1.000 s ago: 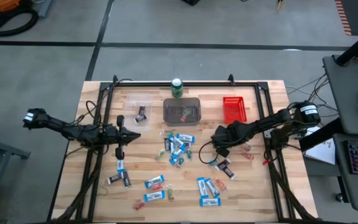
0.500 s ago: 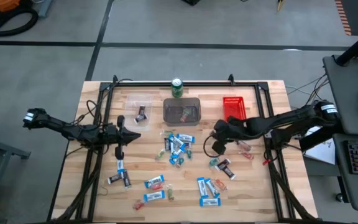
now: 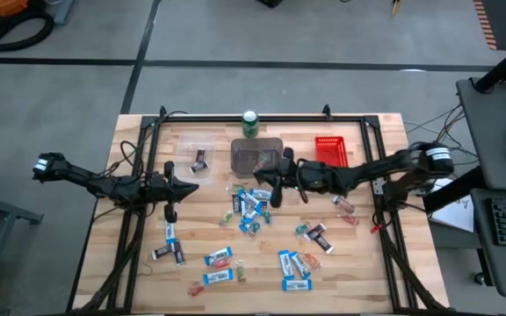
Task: Organize candy in baskets
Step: Put the brown chocolate bar into the transparent bin
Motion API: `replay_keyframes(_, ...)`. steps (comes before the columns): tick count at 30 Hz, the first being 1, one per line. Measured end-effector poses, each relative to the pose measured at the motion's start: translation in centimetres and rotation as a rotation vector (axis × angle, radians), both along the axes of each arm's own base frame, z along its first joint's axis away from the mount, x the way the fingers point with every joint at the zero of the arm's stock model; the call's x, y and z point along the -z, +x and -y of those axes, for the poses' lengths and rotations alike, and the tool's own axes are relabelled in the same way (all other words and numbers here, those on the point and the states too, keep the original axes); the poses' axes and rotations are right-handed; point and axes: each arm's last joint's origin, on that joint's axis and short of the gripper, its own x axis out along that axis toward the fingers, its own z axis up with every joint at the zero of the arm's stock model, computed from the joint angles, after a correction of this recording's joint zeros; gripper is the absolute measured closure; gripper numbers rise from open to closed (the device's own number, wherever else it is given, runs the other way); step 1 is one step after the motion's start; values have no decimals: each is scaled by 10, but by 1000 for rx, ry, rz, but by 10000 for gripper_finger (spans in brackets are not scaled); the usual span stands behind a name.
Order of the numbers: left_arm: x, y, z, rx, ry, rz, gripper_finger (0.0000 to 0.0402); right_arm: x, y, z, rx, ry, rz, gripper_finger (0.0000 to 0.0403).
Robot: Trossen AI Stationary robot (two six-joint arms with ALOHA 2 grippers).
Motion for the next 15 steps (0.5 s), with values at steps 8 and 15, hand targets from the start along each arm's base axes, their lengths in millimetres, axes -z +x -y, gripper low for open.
replay_keyframes(8, 1, 0, 0, 0, 3, -8, 402, 7, 38, 29, 75, -16, 4, 376)
replay_keyframes(15, 1, 0, 0, 0, 5, -15, 402, 7, 72, 47, 104, -54, 16, 376)
